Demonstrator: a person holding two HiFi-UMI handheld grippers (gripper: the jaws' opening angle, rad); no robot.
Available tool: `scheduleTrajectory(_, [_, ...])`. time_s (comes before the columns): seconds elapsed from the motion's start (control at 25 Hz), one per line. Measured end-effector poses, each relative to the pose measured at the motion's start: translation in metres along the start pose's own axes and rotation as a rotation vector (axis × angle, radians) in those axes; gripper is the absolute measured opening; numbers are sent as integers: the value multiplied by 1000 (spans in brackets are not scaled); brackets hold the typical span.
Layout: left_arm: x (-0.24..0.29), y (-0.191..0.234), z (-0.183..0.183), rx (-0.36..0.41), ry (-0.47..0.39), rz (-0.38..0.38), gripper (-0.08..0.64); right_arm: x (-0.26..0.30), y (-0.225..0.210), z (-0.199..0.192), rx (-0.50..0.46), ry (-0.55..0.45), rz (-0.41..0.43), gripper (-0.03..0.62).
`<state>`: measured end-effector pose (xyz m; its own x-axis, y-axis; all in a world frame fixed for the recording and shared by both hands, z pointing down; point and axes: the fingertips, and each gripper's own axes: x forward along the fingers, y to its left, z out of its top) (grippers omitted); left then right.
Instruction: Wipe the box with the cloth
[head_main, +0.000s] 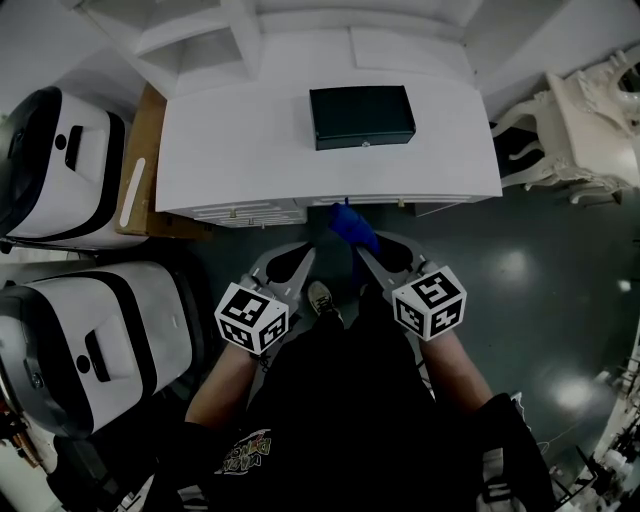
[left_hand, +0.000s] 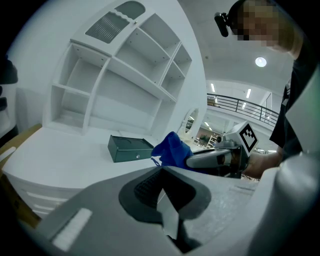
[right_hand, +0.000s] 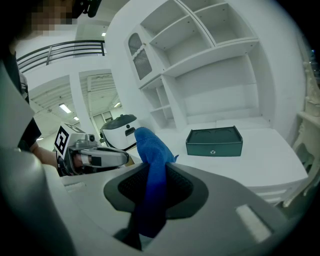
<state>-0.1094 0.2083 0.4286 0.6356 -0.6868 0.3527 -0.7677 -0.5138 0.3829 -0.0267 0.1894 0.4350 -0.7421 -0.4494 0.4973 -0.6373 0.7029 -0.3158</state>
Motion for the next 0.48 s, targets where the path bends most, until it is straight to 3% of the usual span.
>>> scheduleTrajectory(0.48, [3, -3, -4, -5, 5, -3, 0, -3, -3, -5, 6, 5, -4, 115])
